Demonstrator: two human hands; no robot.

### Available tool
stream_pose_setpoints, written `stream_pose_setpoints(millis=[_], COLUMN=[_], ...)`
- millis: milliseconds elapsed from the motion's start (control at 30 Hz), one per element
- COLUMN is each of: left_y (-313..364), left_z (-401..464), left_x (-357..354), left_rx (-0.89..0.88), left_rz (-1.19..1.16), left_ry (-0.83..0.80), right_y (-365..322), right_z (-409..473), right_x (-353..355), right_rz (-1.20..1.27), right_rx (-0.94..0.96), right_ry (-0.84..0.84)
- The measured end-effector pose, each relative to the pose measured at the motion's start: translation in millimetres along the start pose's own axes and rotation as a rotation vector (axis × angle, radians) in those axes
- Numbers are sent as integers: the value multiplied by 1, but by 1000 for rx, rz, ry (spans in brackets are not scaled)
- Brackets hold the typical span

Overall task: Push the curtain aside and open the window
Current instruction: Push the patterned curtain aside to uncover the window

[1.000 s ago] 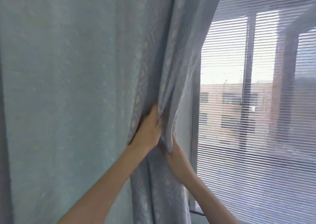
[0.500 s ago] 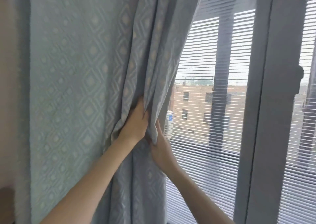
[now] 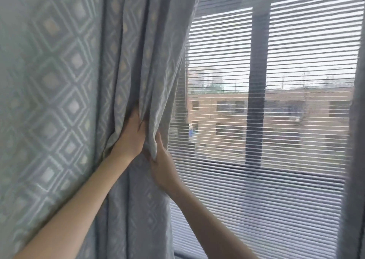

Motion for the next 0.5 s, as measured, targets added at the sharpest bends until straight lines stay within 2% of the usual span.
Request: stream_pose_setpoints(millis=[233, 500], left_y=[-105, -197], left_z=[27, 46], left_x=[45, 90], left_rx=[-42, 114], left_rz=[-14, -32], left_ry=[50, 19], right_y=[-17, -34], right_z=[46, 87], right_x=[-97, -189], right_rz=[-57, -62], right_rx=[-79, -106], right_ry=[-39, -126])
Point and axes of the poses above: each hand's wrist, its own z-axis towards the middle knuckle, its own x-axis out of the back of the hand, y = z × x, the point moved 1 cm from there along z, towards the middle knuckle, and after that the axes turned 7 degrees about z, right-handed, at the moved point
